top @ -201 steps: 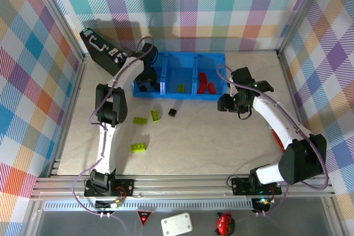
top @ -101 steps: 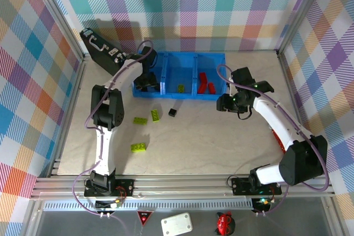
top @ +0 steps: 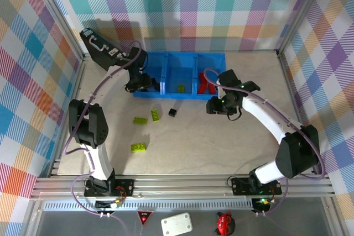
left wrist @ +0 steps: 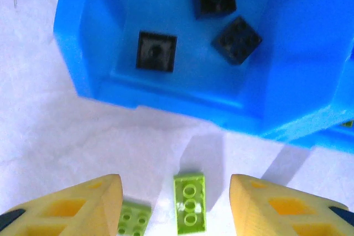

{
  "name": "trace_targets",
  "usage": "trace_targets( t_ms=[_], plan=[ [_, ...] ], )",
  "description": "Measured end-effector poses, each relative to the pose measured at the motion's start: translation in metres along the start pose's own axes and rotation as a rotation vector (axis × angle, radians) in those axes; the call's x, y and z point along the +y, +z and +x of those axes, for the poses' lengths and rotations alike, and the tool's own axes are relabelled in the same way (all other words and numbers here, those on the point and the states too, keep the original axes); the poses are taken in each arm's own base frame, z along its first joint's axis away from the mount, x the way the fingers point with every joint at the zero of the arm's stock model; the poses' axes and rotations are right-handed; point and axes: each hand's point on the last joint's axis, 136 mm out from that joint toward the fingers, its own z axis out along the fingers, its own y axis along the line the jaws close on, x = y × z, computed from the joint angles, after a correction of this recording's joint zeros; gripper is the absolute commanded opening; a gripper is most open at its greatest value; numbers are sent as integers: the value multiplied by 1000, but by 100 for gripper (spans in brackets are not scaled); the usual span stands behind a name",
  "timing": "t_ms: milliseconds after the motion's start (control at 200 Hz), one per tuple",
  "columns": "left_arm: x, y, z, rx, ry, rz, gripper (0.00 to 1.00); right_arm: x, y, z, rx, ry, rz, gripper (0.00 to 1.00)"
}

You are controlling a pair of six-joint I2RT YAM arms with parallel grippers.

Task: Sort the legos into containers by color
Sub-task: Place the lego in the container, then pick up the lego from the center of the table.

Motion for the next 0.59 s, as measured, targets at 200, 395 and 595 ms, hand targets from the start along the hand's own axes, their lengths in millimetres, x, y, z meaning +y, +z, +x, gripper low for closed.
trace_targets(
  t_ms=[200, 395, 595],
  plan=[
    [14, -4, 29, 42, 12, -7, 53, 23, 16, 0, 35, -29, 2, 52],
    [20, -1, 58, 88, 20, 24, 53, 46, 30, -7, 44, -60, 5, 52],
    [22, 11, 84, 131, 39, 29, 53, 58, 40, -7, 60, -74, 4, 52]
  ],
)
